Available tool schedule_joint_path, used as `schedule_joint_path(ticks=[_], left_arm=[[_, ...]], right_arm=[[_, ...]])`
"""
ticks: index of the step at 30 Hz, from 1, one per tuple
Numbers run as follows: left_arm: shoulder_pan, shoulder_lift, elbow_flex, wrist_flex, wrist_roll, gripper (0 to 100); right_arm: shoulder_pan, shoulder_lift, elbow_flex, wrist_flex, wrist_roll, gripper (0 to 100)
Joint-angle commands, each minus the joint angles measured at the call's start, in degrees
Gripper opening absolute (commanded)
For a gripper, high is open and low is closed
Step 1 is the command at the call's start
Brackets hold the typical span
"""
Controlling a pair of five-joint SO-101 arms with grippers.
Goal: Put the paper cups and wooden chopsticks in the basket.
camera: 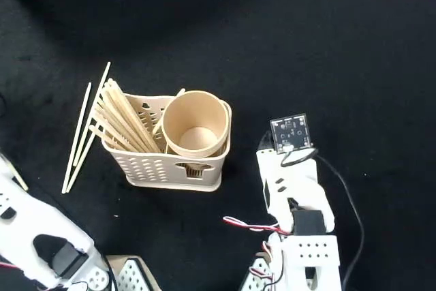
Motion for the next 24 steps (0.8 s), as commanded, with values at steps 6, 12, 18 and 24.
schedule_joint_path(ticks=[6,12,18,24], left_arm=[[1.19,-6.86,-6.37,9.41,4.13,3],[3.03,-7.38,-6.64,7.03,4.31,3],[5.14,-7.38,1.98,-3.34,4.22,3],[4.7,-7.47,5.41,-6.42,4.04,3]], right_arm=[[-0.09,-0.57,-2.86,0.18,0.0,1.3],[-0.09,-0.57,-2.86,0.26,0.0,1.3],[-0.09,-0.57,-2.86,0.26,0.0,1.3],[-0.09,-0.57,-2.86,0.26,0.0,1.3]])
